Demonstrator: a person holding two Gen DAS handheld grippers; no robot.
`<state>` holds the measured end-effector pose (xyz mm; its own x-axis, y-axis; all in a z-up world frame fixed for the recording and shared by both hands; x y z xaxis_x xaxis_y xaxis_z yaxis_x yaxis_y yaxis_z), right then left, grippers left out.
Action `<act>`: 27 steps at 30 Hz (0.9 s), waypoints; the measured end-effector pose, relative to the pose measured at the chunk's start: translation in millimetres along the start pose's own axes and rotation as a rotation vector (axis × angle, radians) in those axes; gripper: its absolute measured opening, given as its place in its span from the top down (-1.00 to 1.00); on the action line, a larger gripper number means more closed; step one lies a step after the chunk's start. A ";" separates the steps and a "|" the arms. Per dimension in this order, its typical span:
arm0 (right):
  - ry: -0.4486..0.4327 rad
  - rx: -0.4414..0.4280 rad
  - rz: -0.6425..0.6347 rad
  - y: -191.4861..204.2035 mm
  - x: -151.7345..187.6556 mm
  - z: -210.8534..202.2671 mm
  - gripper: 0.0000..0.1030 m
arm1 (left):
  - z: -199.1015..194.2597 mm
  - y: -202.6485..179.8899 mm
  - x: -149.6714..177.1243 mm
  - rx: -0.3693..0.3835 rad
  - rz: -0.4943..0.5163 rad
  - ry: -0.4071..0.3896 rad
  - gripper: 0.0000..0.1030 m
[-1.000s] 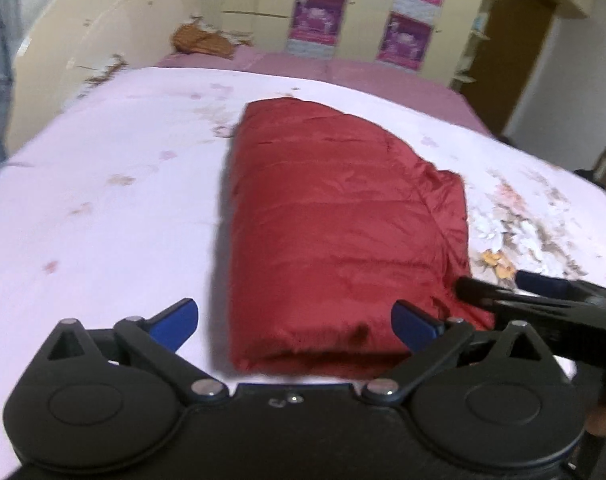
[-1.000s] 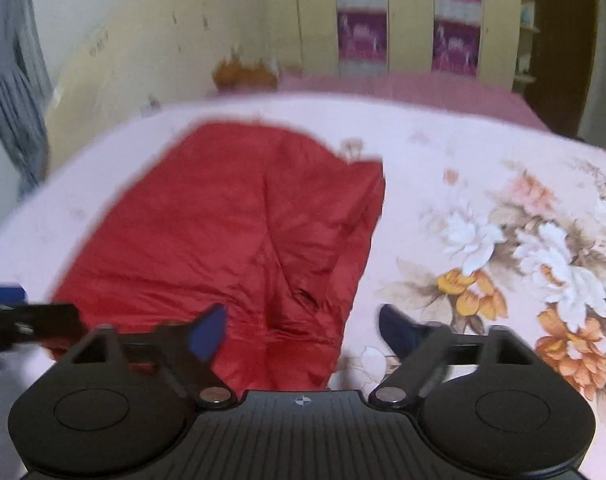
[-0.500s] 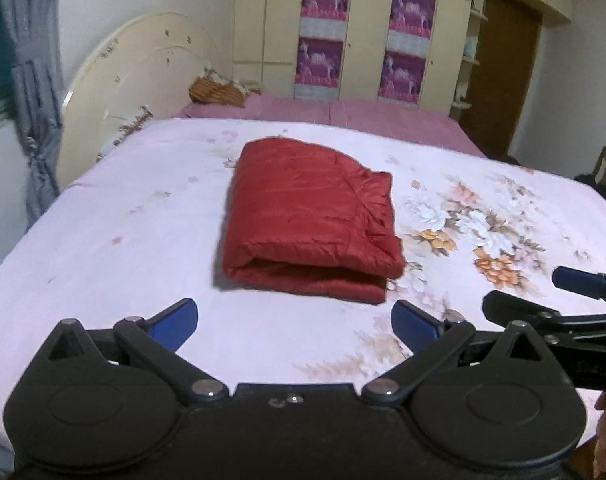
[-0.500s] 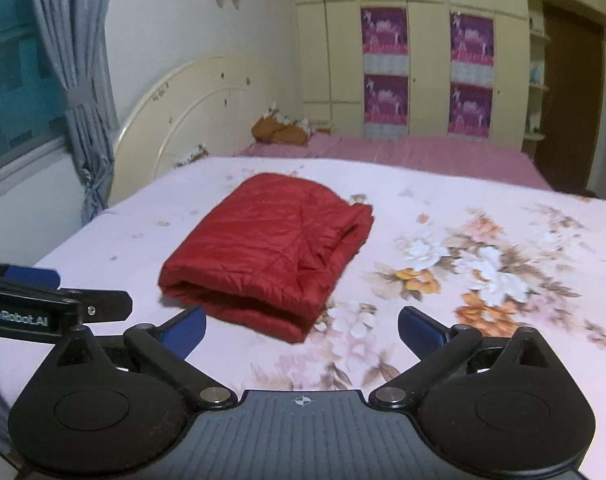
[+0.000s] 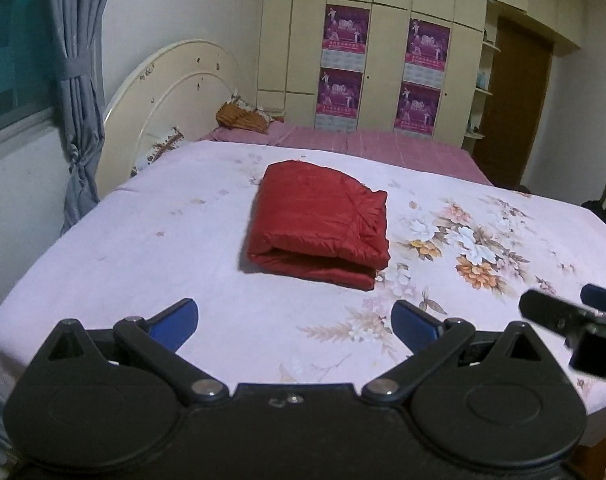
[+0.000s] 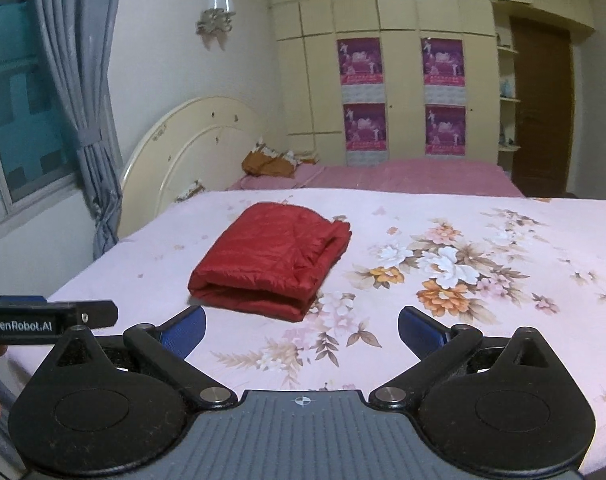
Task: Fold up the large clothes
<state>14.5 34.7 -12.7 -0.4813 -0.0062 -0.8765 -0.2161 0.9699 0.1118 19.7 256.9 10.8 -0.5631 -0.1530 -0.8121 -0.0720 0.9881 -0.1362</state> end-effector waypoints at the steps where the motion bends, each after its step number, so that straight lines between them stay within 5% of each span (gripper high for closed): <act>1: -0.007 -0.002 0.010 -0.6 -0.7 -3.9 -0.98 | -3.1 -1.4 1.0 0.002 0.003 -0.003 -0.99; 27: -0.047 -0.029 0.011 -2.9 -5.0 -26.9 -0.99 | -22.2 -15.5 4.6 0.003 0.033 -0.021 -0.99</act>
<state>-5.3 25.4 3.9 -0.4437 0.0163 -0.8960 -0.2357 0.9625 0.1343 -0.1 241.3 21.7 -0.5475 -0.1206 -0.8281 -0.0510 0.9925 -0.1109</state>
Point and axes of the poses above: each gripper's, at about its wrist camera, not at the fingertips, and z roughly the way its jaws point, y to its left, x to its underside, the point moved 6 cm from there along z, roughly the way its jaws point, and after that the axes turned 10 degrees about x, right-handed, at the moved point
